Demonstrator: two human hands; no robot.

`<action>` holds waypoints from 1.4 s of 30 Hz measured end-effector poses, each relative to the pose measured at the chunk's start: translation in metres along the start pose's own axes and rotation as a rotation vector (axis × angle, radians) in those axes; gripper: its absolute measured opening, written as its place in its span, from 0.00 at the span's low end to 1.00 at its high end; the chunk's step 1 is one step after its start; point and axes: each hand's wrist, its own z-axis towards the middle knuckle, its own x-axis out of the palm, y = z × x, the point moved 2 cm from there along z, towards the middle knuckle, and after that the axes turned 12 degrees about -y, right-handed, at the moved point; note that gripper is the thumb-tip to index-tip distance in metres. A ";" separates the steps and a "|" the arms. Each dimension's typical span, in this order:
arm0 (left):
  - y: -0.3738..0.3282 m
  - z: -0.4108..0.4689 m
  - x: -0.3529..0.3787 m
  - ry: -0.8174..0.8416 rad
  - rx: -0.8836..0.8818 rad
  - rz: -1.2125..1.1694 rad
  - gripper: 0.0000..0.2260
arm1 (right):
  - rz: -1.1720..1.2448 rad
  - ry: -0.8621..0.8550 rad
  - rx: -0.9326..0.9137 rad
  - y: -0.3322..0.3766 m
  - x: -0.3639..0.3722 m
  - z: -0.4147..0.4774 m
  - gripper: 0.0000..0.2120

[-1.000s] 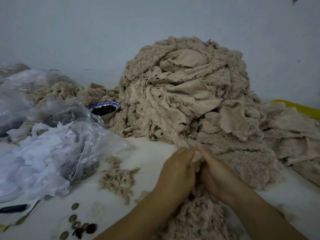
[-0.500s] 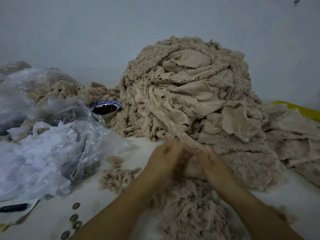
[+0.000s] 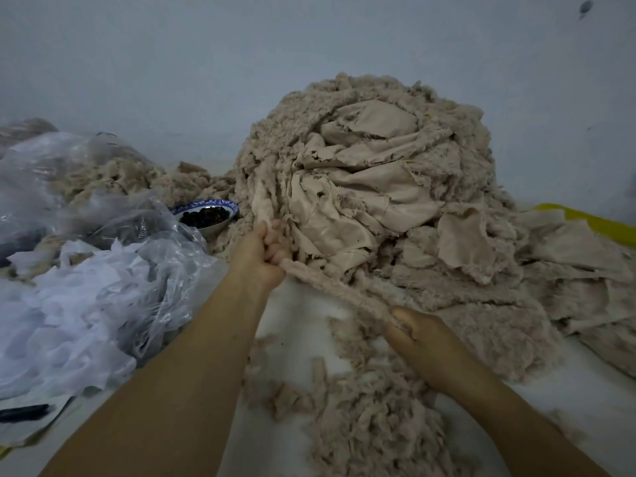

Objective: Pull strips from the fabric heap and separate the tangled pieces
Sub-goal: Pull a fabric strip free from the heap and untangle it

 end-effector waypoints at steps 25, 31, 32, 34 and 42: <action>0.069 -0.023 0.014 0.060 -0.069 -0.004 0.16 | -0.073 -0.123 -0.099 0.017 0.037 -0.011 0.19; 0.006 0.019 0.025 0.004 -0.041 -0.100 0.18 | 0.153 -0.053 0.057 0.011 0.020 -0.007 0.25; 0.003 0.025 0.026 0.003 -0.030 -0.084 0.18 | 0.182 -0.063 0.056 0.011 0.020 -0.006 0.24; 0.007 0.032 0.022 -0.013 -0.021 -0.093 0.19 | 0.178 -0.063 0.026 0.011 0.021 -0.007 0.25; -0.027 0.040 0.001 -0.071 0.156 0.013 0.14 | 0.289 -0.294 0.170 -0.003 0.000 -0.009 0.21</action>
